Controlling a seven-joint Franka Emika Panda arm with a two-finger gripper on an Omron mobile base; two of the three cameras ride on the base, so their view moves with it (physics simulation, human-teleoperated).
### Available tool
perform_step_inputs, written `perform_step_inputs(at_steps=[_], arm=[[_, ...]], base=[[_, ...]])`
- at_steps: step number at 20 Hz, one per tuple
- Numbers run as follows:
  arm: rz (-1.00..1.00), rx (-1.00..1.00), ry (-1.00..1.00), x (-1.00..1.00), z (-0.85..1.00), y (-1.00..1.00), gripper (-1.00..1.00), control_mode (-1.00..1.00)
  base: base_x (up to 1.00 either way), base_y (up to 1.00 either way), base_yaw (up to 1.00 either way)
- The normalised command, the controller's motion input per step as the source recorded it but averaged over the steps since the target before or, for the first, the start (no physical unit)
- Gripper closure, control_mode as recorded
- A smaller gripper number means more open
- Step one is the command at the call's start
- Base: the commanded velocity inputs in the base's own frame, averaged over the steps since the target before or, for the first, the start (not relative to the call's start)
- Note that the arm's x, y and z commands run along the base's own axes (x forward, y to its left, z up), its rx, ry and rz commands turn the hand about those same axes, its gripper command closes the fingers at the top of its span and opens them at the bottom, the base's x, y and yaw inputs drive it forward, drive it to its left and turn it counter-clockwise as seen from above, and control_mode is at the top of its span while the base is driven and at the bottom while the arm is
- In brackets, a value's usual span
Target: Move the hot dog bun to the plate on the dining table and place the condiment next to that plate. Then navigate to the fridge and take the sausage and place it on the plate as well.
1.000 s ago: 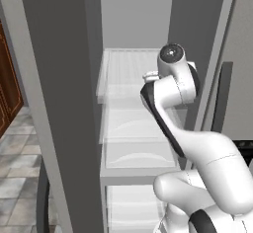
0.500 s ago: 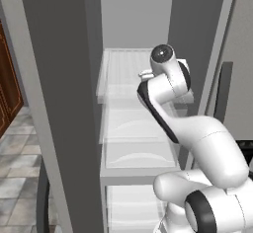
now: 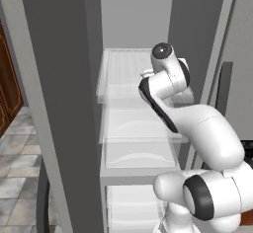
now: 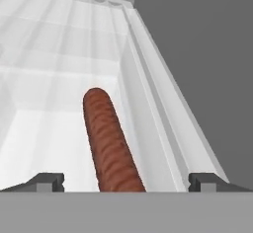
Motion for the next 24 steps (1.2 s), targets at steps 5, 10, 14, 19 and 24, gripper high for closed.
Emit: perform_step_inputs(at_steps=[5, 10, 14, 19, 24], arm=[[0.0, 0.0, 0.02, 0.18, -0.18, -0.08, -1.0, -1.0], [0.0, 0.0, 0.02, 0.25, -0.14, 0.0, -1.0, -1.0], [0.0, 0.0, 0.04, 0.21, -0.22, 0.0, -1.0, -1.0], [0.0, 0.0, 0.03, 0.1, -0.19, 0.05, 1.0, -1.0], [0.0, 0.0, 0.03, -0.01, -0.2, 0.03, 1.0, -1.0]], base=[[0.0, 0.0, 0.0], [0.0, 0.0, 0.0], [0.0, 0.0, 0.0], [0.0, 0.0, 0.0], [0.0, 0.0, 0.0]])
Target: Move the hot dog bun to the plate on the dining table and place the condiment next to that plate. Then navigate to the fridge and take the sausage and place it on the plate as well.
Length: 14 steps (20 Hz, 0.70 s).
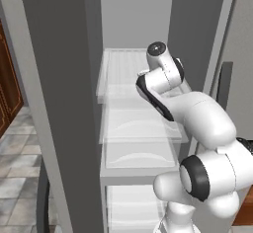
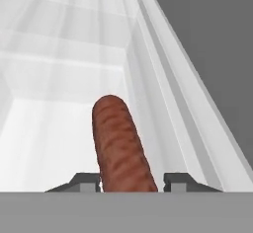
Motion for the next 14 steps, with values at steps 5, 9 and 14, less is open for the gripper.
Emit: perform_step_inputs(at_steps=[5, 9, 14], arm=[[0.0, 0.01, 0.03, -0.36, -0.15, 0.16, 1.0, -1.0], [0.0, 0.04, -0.05, -0.66, 0.24, 0.15, 1.0, -1.0], [0.0, 0.11, -0.11, -0.98, 0.66, 0.0, 1.0, -1.0]], base=[[0.0, 0.0, 0.0], [0.0, 0.0, 0.0], [0.0, 0.0, 0.0]])
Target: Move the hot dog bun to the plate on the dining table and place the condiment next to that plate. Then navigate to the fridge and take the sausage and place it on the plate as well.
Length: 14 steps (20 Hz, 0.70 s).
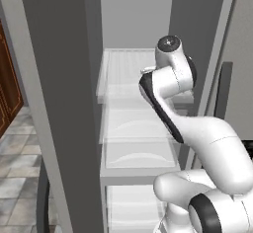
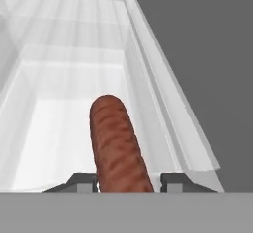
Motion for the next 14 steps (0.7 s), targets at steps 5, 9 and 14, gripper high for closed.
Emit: perform_step_inputs(at_steps=[5, 9, 14], arm=[[-0.01, 0.15, -0.03, -1.0, 0.73, 0.0, 1.0, -1.0], [-0.01, 0.13, 0.0, -1.0, 0.36, 0.0, 1.0, -1.0], [0.0, 0.05, 0.0, -1.0, 0.04, 0.0, 1.0, -1.0]], base=[[0.0, 0.0, 0.0], [0.0, 0.0, 0.0], [0.0, 0.0, 0.0]])
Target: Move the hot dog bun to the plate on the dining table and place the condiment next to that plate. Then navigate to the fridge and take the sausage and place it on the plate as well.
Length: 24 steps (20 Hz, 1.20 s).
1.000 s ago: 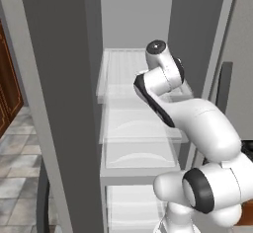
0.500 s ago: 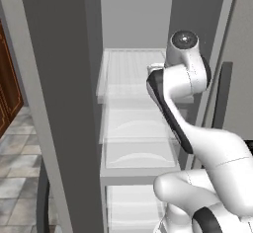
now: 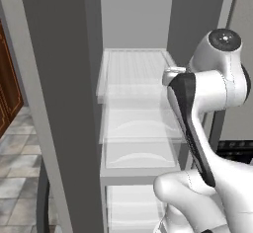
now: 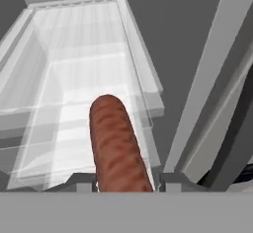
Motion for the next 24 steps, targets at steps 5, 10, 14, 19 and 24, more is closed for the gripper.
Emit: perform_step_inputs(at_steps=[5, 10, 14, 19, 24], arm=[[0.0, 0.0, 0.01, -0.84, -0.25, 0.0, 1.0, -1.0], [0.0, 0.0, 0.01, -0.38, -0.21, 0.0, 1.0, 1.0], [0.0, 0.0, 0.0, 0.0, 0.0, 0.0, 1.0, 1.0], [0.0, 0.0, 0.0, 0.0, 0.0, 0.0, 1.0, 1.0], [0.0, 0.0, 0.0, 0.0, 0.0, 0.0, 1.0, 1.0]], base=[[0.0, 0.0, 0.0], [-0.36, 0.0, 0.0], [-1.0, -0.08, 0.0], [-0.78, -0.46, -0.35], [-0.03, -0.69, -0.79]])
